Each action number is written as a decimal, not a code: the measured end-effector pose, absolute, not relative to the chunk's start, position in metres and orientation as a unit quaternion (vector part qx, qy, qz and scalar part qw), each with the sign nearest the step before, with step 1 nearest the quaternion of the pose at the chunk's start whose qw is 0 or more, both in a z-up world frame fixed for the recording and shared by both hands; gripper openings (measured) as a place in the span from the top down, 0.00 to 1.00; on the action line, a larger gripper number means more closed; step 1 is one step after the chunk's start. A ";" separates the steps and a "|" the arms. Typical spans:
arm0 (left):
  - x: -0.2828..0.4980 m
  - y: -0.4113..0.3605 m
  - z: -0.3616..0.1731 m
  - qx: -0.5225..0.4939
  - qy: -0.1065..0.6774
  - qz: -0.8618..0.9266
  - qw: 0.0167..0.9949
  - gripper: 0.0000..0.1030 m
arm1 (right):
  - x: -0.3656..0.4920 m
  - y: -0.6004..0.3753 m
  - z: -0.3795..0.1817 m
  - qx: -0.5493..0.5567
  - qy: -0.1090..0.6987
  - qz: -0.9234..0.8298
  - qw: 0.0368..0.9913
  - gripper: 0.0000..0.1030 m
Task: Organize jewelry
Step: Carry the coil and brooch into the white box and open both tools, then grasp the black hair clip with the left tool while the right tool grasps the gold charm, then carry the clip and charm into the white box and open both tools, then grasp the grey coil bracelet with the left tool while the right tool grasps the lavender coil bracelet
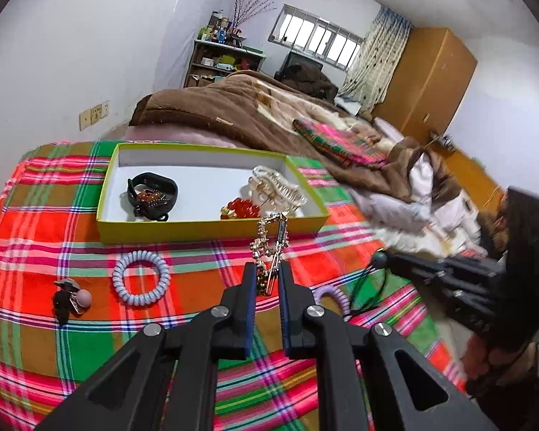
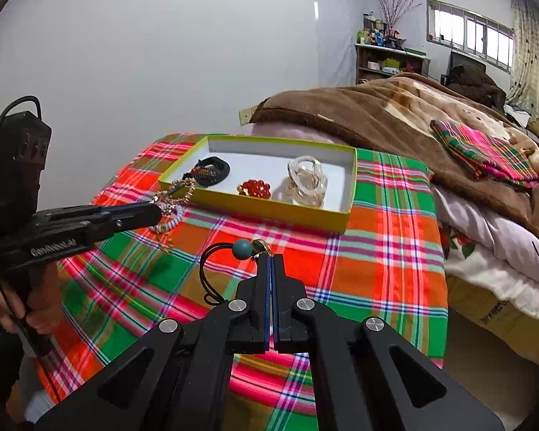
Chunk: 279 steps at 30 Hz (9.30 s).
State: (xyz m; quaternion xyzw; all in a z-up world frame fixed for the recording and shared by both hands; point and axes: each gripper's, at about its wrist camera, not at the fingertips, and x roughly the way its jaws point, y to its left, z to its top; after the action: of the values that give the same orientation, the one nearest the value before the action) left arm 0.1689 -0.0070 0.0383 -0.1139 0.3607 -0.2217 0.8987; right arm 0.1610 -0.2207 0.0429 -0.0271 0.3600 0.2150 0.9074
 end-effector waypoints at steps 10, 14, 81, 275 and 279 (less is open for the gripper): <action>0.171 -0.002 0.027 -0.124 0.389 -0.241 0.881 0.88 | 0.161 -0.214 0.039 -0.031 0.365 0.221 0.904 1.00; 0.162 0.001 0.012 -0.117 0.404 -0.236 0.876 0.88 | 0.161 -0.214 0.035 -0.031 0.369 0.222 0.902 1.00; 0.233 0.054 0.037 -0.082 0.367 -0.121 0.919 0.71 | 0.248 -0.181 0.045 0.001 0.367 0.242 0.898 0.85; 0.134 0.038 0.015 -0.085 0.385 -0.096 0.914 0.82 | 0.155 -0.228 0.023 0.002 0.386 0.238 0.891 0.64; 0.137 0.040 0.012 -0.087 0.387 -0.094 0.913 0.82 | 0.160 -0.232 0.013 0.003 0.397 0.232 0.888 0.64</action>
State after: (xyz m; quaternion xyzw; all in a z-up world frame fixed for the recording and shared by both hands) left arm 0.1375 0.0399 0.0117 -0.0871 0.3870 -0.0943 0.9131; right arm 0.1603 -0.2318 0.0133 0.0035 0.3975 0.2317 0.8879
